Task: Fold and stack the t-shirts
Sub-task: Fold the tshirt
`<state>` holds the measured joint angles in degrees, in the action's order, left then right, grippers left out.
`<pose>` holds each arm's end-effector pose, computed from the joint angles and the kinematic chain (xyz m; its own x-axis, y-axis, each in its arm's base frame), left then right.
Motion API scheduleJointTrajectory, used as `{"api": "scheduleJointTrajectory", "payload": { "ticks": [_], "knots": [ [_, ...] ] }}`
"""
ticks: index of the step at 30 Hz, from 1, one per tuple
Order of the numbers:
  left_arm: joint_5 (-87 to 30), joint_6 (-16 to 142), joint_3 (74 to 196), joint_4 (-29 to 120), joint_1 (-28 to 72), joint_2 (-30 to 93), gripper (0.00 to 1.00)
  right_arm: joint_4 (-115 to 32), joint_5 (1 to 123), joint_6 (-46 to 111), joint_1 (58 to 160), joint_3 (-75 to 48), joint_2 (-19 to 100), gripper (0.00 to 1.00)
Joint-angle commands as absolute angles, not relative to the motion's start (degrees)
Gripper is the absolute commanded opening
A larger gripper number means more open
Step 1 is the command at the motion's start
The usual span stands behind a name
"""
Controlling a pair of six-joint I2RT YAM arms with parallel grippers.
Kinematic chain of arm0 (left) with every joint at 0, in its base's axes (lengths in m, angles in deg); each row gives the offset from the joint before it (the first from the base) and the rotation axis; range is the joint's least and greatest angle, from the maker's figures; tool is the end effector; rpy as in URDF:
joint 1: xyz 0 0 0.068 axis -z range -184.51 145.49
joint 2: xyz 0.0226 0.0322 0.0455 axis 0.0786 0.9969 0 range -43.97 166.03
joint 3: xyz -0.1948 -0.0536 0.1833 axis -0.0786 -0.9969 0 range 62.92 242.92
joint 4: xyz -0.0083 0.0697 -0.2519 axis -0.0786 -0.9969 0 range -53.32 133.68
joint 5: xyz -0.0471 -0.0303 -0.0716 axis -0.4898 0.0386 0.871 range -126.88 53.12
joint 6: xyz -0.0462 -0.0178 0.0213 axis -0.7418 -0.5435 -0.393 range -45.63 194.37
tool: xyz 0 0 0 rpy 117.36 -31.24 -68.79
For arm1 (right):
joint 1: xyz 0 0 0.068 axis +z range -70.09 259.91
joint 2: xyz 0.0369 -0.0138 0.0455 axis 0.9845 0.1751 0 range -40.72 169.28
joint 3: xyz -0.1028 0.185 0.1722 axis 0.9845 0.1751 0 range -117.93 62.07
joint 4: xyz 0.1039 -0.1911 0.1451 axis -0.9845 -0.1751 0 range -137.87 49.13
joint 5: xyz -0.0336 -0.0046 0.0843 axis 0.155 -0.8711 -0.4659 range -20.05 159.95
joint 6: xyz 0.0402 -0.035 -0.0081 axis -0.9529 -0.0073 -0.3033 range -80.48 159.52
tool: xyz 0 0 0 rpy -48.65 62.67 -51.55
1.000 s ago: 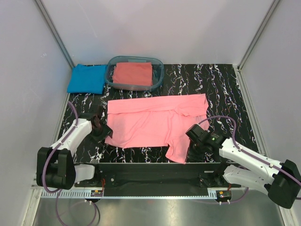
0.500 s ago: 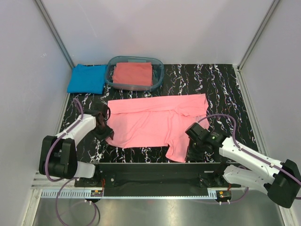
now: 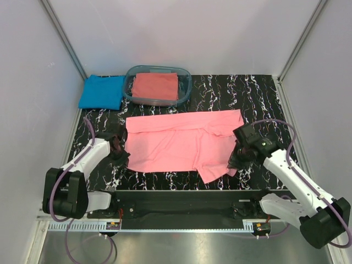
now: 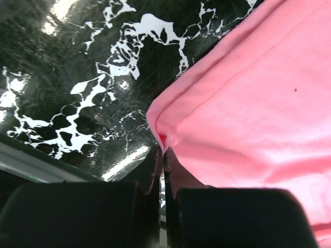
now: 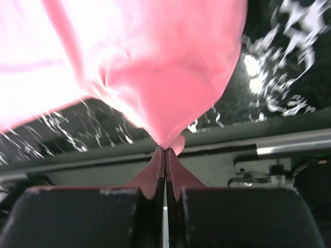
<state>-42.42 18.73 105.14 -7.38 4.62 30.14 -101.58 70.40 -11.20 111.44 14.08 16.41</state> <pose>0.1989 -0.0285 0.1803 -0.6737 -0.7239 -0.1483 -0.7264 0.6857 -0.0471 0.1415 0.0866 0.2527 -0.9096 0.3502 -0.2238 0.2899 0.9205 0.2620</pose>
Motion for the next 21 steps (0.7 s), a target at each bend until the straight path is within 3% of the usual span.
{"api": "scheduleJointTrajectory", "payload": {
  "ticks": [1, 7, 21],
  "knots": [
    [-45.7, 19.6, 104.8, -8.3, 4.8, 27.1, 0.0, -104.1, 70.3, -2.7, 105.1, 7.9, 18.1, 0.0],
    [-46.5, 19.7, 105.0, -9.2, 4.7, 25.9, 0.0, -107.4, 68.7, -0.8, 103.5, 5.0, 19.7, 0.0],
    [-49.6, 21.8, 106.1, -10.0, 4.5, 27.4, 0.0, -118.8, 68.8, -4.7, 102.7, 9.8, 7.2, 0.0]
  ]
}}
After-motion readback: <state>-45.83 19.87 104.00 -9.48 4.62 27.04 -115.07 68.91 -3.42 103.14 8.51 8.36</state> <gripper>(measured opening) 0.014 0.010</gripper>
